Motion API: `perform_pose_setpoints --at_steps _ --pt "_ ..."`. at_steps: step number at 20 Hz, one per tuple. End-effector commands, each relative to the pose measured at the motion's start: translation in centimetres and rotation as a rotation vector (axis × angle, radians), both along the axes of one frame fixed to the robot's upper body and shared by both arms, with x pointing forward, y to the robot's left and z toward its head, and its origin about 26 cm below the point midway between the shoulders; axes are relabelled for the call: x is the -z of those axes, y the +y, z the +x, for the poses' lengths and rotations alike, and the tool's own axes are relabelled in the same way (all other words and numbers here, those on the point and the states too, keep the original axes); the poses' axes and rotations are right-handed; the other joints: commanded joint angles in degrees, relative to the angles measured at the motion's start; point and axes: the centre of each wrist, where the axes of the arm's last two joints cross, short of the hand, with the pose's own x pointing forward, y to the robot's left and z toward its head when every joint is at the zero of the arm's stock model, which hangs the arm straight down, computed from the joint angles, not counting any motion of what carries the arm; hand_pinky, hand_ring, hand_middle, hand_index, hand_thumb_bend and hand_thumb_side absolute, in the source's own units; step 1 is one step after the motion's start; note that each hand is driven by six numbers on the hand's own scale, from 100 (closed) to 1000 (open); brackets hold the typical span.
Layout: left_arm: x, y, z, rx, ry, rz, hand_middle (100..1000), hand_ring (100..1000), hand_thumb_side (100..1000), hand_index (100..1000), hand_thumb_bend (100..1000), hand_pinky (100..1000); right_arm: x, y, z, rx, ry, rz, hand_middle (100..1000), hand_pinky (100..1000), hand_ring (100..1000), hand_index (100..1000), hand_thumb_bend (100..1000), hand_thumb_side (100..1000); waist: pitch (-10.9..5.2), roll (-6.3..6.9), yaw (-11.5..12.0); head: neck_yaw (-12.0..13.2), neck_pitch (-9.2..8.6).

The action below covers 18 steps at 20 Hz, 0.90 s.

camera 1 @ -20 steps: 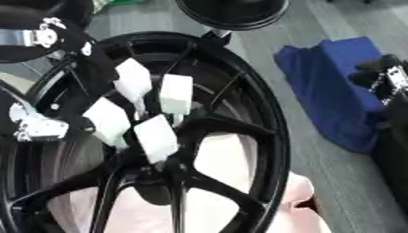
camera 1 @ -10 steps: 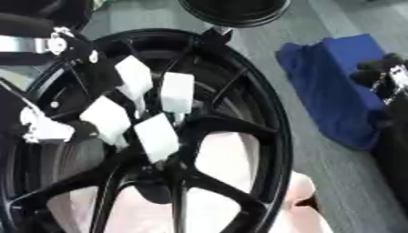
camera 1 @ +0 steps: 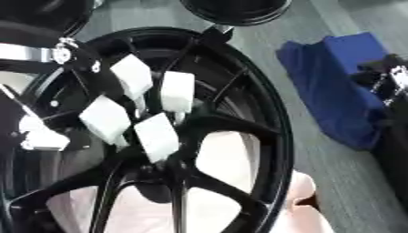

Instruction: Pull the pin out of the wheel hub.

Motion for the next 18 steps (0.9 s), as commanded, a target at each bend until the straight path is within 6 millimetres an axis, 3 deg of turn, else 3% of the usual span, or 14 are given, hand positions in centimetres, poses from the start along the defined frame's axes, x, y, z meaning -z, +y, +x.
perform_pose_setpoints --at_steps 1,8,15,18 --pt "-0.58 0.17 -0.06 -0.009 -0.027 0.01 725 730 281 845 365 888 -0.82 0.05 -0.17 -0.004 -0.025 -0.02 638 827 680 592 100 584 -0.83 -0.18 0.0 0.0 -0.71" --pt "-0.4 0.12 0.2 -0.009 -0.041 0.01 718 721 265 836 336 882 -0.77 0.11 -0.16 -0.007 -0.022 -0.019 638 827 680 592 100 587 -0.72 -0.2 -0.1 -0.2 -1.05" --pt "-0.2 -0.09 0.35 0.009 -0.035 0.022 749 732 261 849 353 884 -0.76 0.12 -0.16 -0.007 -0.022 -0.018 638 828 681 592 100 589 -0.68 -0.22 -0.3 -3.0 -2.45" --pt "-0.11 -0.18 0.34 0.025 -0.038 0.028 718 722 244 840 357 883 -0.76 0.13 -0.15 -0.007 -0.021 -0.017 638 829 681 593 100 590 -0.69 -0.16 -0.3 -3.2 -2.62"
